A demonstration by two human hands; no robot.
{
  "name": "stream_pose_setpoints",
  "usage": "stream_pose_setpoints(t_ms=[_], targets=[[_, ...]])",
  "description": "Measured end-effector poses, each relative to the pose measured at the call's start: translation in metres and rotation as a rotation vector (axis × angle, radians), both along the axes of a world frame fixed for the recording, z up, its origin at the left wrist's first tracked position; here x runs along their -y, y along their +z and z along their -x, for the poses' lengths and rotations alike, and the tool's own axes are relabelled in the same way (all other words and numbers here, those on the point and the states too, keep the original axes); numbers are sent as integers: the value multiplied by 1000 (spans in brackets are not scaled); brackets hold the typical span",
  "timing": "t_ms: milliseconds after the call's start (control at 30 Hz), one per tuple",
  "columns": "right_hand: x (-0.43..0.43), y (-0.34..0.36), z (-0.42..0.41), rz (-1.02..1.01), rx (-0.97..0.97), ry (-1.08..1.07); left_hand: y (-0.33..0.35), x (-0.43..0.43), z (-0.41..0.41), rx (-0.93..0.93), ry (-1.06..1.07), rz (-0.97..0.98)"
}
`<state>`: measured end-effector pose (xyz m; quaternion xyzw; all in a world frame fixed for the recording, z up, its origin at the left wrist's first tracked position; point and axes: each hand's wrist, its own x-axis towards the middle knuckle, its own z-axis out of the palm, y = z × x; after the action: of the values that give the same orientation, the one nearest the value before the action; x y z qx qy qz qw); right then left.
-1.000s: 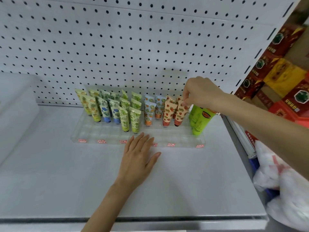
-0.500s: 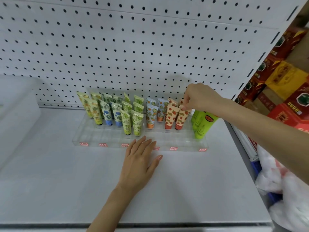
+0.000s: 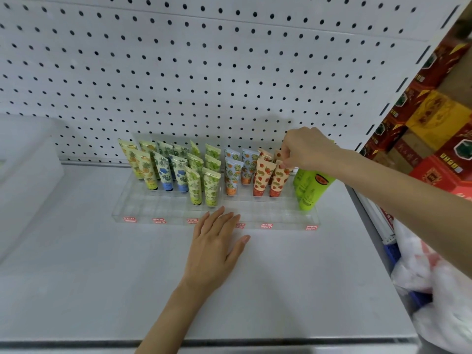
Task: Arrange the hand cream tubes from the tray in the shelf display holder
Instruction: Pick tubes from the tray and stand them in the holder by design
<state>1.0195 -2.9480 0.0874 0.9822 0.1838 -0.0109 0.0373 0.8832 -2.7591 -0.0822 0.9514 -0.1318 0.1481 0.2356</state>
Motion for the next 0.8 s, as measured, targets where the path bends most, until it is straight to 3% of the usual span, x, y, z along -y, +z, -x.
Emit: stream_pose_setpoints(t_ms=[800], targets=[[-9, 0, 13, 23, 20, -98, 8, -6, 6, -63, -80, 32]])
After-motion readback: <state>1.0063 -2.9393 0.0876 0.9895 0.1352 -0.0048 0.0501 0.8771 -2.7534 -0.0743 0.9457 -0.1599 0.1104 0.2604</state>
